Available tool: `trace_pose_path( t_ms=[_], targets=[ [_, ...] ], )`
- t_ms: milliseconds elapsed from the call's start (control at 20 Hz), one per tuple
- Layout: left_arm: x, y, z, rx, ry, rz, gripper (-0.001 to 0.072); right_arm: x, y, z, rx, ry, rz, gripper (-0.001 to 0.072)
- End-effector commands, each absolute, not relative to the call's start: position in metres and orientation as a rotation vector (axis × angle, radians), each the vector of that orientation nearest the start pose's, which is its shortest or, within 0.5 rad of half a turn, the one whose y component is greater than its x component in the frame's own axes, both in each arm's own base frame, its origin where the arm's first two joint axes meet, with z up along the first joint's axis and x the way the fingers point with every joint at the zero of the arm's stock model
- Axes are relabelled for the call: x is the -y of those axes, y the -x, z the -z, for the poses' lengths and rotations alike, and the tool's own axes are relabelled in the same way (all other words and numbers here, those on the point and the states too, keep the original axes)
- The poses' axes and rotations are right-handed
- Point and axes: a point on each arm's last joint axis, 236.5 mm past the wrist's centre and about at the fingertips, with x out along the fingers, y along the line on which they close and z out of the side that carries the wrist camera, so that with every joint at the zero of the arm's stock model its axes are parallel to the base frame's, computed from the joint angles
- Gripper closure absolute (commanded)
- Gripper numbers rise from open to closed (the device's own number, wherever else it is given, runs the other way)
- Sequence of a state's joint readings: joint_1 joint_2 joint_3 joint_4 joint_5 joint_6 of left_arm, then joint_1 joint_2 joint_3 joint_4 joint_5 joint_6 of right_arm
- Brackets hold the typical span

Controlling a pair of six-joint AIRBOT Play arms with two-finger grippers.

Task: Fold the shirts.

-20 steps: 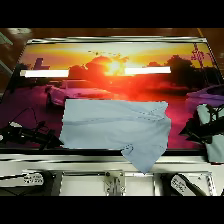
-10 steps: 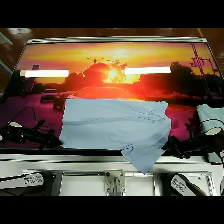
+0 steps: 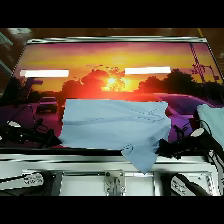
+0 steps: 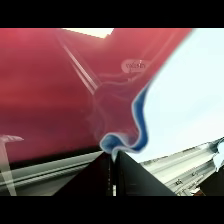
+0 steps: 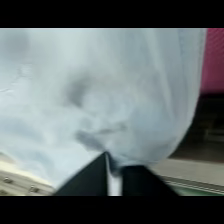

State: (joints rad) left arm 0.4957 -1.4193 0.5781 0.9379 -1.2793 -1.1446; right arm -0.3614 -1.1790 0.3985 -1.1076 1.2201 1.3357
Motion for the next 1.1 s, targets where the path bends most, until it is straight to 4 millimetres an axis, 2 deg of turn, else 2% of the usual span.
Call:
trace_pose_path(
  t_ms=[0,50,150,350,500,650,900,1050],
  targets=[
    [0.039,-0.215,0.122,-1.680,0.905,0.269,0.0668,-0.061,-0.144,0.130,-1.855,-0.668,-0.157,0.0653],
    [0.037,-0.220,0.118,-1.653,0.887,0.277,0.0669,-0.063,-0.149,0.122,-1.843,-0.661,-0.199,0.0653],
    [0.032,-0.239,0.101,-1.570,0.847,0.293,0.0669,-0.060,-0.177,0.099,-1.766,-0.635,-0.246,0.0654],
    [0.023,-0.278,0.048,-1.447,0.804,0.352,0.0668,-0.048,-0.258,0.040,-1.532,-0.648,-0.204,0.0655],
    [0.006,-0.322,0.019,-1.324,0.790,0.307,0.0669,-0.032,-0.307,0.015,-1.403,-0.621,-0.173,0.0655],
    [0.004,-0.359,0.016,-1.280,0.771,0.277,0.0667,-0.025,-0.347,0.016,-1.353,-0.663,-0.157,0.0655],
    [0.038,-0.425,0.026,-1.287,0.811,0.382,0.0666,-0.013,-0.406,0.036,-1.273,-0.740,-0.120,0.0655],
    [0.045,-0.459,0.035,-1.296,0.835,0.385,0.0666,-0.009,-0.439,0.045,-1.222,-0.735,-0.108,0.0655]
  ],
)
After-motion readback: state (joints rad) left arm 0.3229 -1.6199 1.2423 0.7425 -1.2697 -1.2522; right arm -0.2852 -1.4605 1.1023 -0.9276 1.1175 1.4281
